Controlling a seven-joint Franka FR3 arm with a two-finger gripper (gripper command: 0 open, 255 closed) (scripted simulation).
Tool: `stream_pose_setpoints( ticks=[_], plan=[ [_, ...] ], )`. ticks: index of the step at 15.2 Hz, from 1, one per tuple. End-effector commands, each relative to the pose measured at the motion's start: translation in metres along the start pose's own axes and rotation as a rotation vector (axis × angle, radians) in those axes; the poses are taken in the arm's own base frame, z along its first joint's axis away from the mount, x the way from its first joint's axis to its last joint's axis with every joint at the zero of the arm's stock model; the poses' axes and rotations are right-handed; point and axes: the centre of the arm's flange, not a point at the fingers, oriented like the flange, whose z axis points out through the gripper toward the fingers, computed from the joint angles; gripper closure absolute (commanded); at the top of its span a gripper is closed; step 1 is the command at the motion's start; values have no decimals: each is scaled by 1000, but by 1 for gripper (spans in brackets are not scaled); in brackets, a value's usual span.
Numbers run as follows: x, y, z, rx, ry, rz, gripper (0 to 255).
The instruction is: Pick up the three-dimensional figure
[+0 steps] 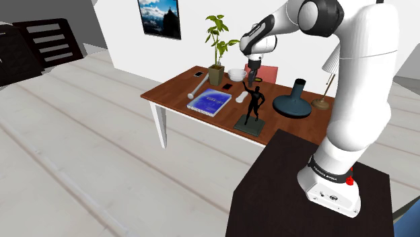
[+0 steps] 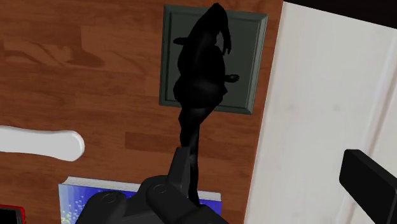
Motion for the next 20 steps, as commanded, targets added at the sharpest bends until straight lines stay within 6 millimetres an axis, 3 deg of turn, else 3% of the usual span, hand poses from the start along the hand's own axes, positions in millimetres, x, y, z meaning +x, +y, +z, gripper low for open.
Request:
stream_pose_setpoints(
  ticks=[1, 4, 13, 14, 20],
  plan=[
    [9, 21, 13, 3, 5, -6, 0],
    [22, 51, 31, 8, 11, -12, 0],
    [24, 52, 71, 8, 11, -12, 0],
    [24, 51, 71, 8, 11, -12, 255],
    [23, 51, 71, 8, 11, -12, 255]
  ],
)
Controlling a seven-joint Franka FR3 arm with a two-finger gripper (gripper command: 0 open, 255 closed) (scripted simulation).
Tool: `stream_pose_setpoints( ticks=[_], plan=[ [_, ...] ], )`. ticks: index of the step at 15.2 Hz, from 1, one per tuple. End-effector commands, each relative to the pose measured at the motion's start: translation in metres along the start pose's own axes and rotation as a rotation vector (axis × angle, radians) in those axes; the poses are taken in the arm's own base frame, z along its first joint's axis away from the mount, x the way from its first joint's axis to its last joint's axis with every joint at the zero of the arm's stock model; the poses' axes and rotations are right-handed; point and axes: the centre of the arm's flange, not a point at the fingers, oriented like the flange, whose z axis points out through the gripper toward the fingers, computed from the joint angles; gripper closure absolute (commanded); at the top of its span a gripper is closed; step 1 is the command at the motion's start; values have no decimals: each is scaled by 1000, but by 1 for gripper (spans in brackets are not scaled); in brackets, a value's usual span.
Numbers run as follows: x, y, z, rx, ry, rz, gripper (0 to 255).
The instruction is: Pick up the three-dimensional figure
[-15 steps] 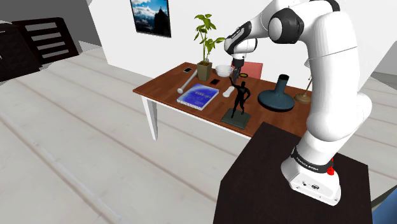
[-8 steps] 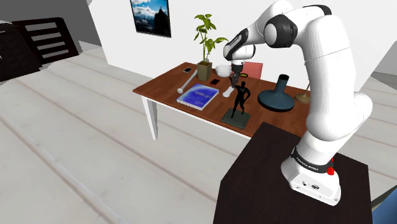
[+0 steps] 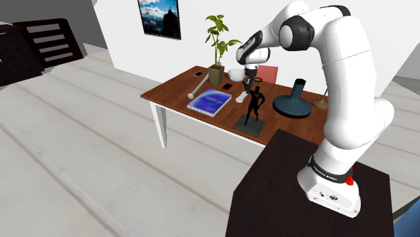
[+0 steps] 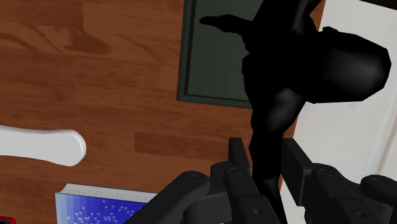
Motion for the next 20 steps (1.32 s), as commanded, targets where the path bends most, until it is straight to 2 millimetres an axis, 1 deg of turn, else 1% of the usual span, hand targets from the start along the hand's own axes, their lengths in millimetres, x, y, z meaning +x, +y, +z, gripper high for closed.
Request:
stream_pose_setpoints(
  ticks=[1, 3, 18, 20],
  plan=[
    [0, 0, 0, 0, 0, 0, 255],
    [0, 0, 0, 0, 0, 0, 255],
    [-2, -1, -79, 0, 0, 0, 255],
    [-2, -1, -80, 0, 0, 0, 255]
  ],
)
